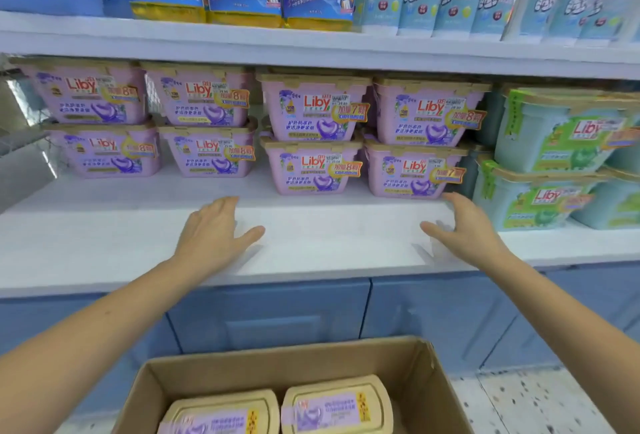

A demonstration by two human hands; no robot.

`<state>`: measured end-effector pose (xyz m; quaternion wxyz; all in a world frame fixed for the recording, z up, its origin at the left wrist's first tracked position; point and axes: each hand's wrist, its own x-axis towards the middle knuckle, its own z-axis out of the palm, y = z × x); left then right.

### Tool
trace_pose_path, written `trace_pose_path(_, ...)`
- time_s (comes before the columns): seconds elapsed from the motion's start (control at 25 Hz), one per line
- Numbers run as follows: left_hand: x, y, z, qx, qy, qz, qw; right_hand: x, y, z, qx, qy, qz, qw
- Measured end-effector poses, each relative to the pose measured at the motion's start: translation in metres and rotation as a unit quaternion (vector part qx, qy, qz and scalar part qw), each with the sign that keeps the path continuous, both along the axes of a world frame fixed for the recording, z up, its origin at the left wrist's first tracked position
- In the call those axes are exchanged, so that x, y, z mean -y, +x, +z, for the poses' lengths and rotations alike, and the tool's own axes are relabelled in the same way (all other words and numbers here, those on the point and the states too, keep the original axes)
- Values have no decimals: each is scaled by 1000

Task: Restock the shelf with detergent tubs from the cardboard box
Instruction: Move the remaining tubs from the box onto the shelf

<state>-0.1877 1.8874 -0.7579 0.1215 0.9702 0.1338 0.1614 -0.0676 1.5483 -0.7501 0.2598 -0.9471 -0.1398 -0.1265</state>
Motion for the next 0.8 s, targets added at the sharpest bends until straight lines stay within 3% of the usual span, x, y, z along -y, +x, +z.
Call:
trace_pose_path(0.24, -3, -117, -21, -2, 28, -25, 999, 5, -83, -14, 11, -122, 65, 990)
trace_pose_path(0.4, -2, -173, -70, -42, 3, -24, 999, 0, -132, -51, -34, -168, 106, 980)
trace_pose_path(0.68, 1, -211, -167, -166, -22, -40, 985, -11, -175, -139, -90, -221, 122, 963)
trace_pose_path(0.8, 3, -209, -200, -201, -78, -6, 977, -13, -177, -179, -134, -245, 126, 952)
